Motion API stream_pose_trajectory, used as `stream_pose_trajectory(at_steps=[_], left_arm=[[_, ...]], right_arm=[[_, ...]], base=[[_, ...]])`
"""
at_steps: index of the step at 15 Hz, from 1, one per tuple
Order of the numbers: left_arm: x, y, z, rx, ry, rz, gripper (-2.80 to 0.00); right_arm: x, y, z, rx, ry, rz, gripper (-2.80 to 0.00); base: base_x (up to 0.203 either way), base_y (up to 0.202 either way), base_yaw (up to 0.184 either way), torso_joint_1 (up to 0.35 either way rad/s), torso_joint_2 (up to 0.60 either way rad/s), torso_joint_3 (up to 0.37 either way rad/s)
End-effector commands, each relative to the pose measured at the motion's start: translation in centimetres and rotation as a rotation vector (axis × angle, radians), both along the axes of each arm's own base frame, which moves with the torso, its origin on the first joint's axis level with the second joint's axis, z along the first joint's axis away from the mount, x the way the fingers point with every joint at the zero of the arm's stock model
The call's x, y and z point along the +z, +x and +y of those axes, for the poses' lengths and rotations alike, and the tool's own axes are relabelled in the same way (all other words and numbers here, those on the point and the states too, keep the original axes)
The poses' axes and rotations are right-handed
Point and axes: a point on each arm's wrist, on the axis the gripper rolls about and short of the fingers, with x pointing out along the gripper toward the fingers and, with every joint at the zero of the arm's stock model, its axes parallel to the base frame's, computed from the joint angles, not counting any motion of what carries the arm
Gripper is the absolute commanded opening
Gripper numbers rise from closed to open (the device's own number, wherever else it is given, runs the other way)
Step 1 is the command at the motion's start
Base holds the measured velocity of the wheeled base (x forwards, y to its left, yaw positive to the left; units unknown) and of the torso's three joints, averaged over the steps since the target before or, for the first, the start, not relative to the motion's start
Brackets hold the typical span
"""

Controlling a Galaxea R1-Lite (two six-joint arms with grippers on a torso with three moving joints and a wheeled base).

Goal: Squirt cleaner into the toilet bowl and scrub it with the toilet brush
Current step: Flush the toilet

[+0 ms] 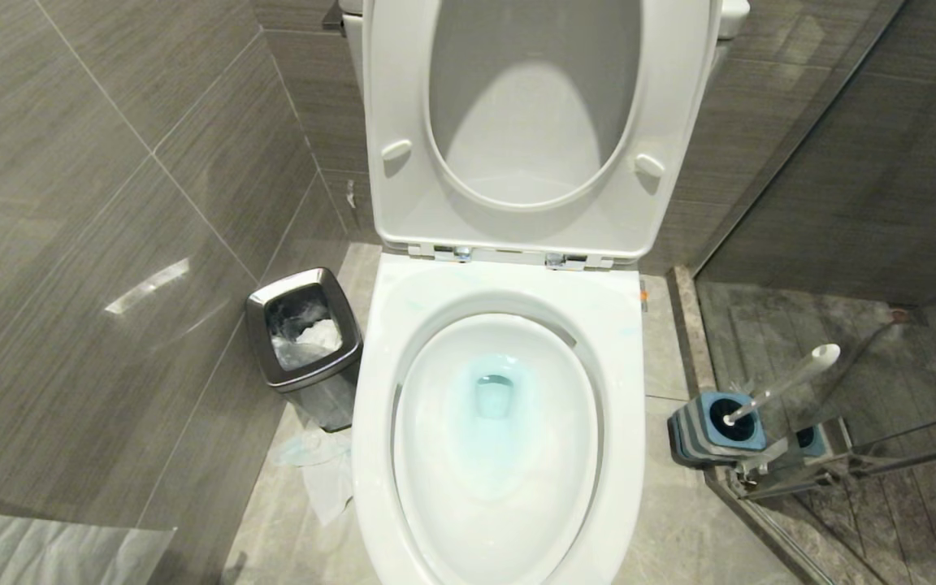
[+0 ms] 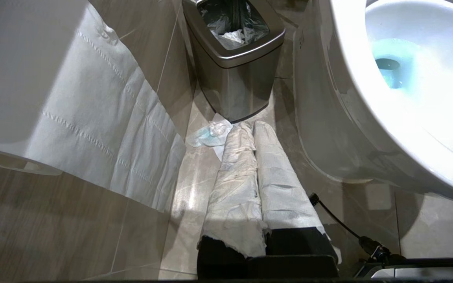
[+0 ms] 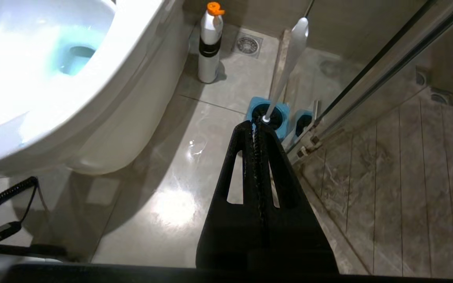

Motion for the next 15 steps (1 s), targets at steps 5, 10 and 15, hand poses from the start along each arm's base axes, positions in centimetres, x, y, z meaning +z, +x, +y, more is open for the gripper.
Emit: stream_pose_trajectory(at_steps=[5,10,15], left_arm=[[0.0,0.0,0.0,0.001,0.0,0.0,-2.8],[0.01,-0.03,0.0,0.0,0.006,0.006,-2.8],[0.29,-0.06,-0.02,-0.021,0.046,-0.016,-2.8]], right_arm=[[-0.83,0.26,0.03,0.012,0.01,0.032,-2.8],[-0.89,0.26,0.02,0.008,0.071,0.039,-2.8],[-0.88,0.26,0.0,0.0,0.113,0.038,-2.8]], base=[[0.0,0.0,0.0,0.0,0.0,0.0],[0.0,0.0,0.0,0.0,0.0,0.0],[0.0,0.0,0.0,0.0,0.0,0.0]])
